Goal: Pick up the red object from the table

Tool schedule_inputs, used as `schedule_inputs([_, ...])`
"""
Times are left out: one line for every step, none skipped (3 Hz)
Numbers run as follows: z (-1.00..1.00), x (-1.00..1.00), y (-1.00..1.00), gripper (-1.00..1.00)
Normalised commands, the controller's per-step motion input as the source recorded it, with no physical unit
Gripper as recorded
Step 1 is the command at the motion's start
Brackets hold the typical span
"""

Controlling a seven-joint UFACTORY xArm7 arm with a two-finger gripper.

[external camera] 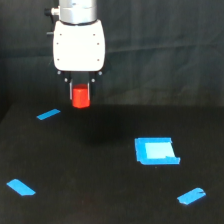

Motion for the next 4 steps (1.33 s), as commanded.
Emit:
schedule_inputs([0.03, 0.0, -0.05, -0.95])
schedule_inputs([0.04, -0.02, -0.06, -0.98])
schedule_inputs([0.02, 0.0, 0.03, -1.0])
schedule_inputs([0.05, -0.02, -0.01, -0.94])
